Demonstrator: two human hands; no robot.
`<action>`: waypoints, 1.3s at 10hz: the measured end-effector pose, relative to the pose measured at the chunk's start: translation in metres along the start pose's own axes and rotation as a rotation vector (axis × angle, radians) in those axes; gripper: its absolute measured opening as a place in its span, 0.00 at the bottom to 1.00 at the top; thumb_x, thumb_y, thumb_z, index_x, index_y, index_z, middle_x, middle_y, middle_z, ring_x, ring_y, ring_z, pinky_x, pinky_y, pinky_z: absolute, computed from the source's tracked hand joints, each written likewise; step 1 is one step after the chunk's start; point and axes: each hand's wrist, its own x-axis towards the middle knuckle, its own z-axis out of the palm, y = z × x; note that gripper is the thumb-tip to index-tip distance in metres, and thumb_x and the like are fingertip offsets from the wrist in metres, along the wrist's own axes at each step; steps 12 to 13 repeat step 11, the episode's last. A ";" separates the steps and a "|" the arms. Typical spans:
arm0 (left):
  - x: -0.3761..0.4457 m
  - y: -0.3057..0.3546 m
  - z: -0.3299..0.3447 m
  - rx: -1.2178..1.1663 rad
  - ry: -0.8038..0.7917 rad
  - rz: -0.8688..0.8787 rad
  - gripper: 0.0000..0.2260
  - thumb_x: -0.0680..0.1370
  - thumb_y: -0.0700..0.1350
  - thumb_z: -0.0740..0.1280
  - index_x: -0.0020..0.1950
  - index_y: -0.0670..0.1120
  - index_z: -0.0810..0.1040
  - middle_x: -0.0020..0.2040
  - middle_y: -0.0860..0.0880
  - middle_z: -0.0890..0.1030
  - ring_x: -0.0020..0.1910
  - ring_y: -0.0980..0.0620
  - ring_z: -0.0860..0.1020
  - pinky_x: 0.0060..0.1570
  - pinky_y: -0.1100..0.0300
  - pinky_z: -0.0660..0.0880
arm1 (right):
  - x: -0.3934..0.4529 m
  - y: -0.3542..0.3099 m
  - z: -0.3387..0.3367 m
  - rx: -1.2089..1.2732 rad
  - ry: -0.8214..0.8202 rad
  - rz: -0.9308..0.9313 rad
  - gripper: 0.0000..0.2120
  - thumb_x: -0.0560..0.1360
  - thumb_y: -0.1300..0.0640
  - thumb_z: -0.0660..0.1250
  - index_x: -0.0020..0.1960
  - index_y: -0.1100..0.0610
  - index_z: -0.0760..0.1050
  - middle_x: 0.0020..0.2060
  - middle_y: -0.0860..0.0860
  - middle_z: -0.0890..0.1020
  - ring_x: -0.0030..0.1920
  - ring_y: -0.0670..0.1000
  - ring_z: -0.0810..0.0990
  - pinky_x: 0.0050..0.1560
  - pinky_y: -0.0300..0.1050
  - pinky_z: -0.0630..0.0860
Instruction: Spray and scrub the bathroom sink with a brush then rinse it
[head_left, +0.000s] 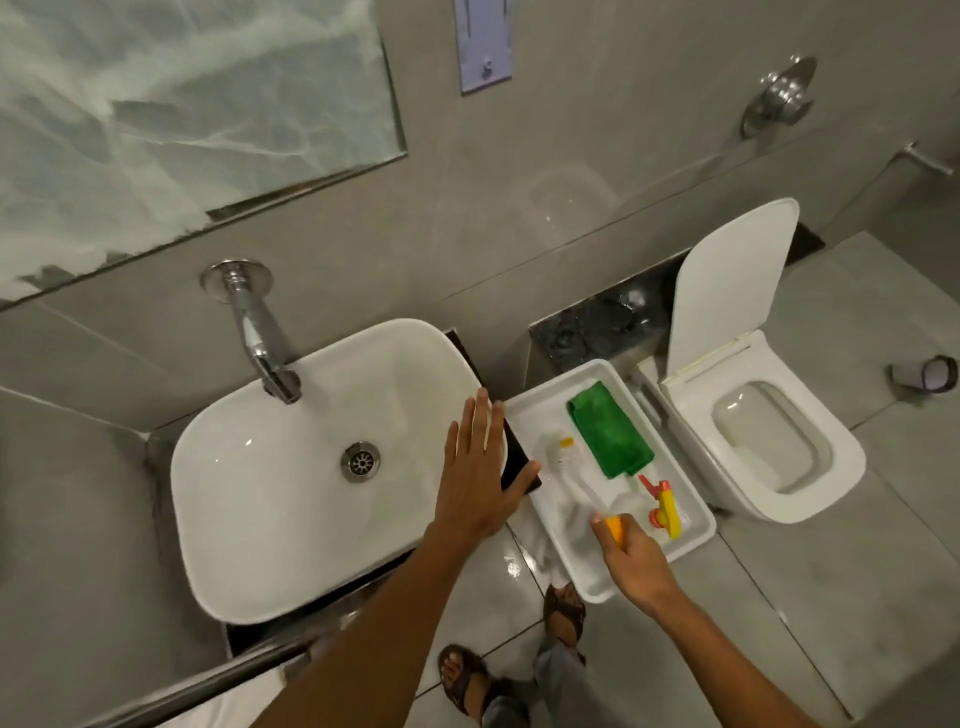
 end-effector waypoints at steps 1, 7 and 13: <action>0.000 -0.002 0.010 0.094 0.031 -0.005 0.40 0.87 0.68 0.53 0.91 0.46 0.47 0.91 0.45 0.41 0.91 0.46 0.42 0.89 0.45 0.46 | 0.028 0.013 0.018 -0.017 -0.035 0.023 0.18 0.85 0.44 0.61 0.52 0.60 0.74 0.40 0.55 0.83 0.42 0.57 0.83 0.46 0.49 0.77; 0.007 0.000 0.023 0.212 -0.013 -0.094 0.36 0.88 0.67 0.49 0.91 0.49 0.47 0.91 0.47 0.42 0.91 0.42 0.46 0.86 0.30 0.52 | 0.123 0.020 0.090 -0.002 -0.061 0.180 0.14 0.85 0.54 0.64 0.63 0.64 0.76 0.56 0.61 0.82 0.55 0.60 0.82 0.59 0.51 0.77; 0.006 0.001 0.021 0.155 -0.016 -0.083 0.36 0.89 0.67 0.50 0.91 0.51 0.44 0.91 0.48 0.39 0.91 0.44 0.42 0.87 0.42 0.49 | 0.121 0.007 0.064 0.092 0.045 0.109 0.22 0.78 0.62 0.74 0.70 0.65 0.75 0.64 0.61 0.81 0.65 0.60 0.80 0.68 0.53 0.77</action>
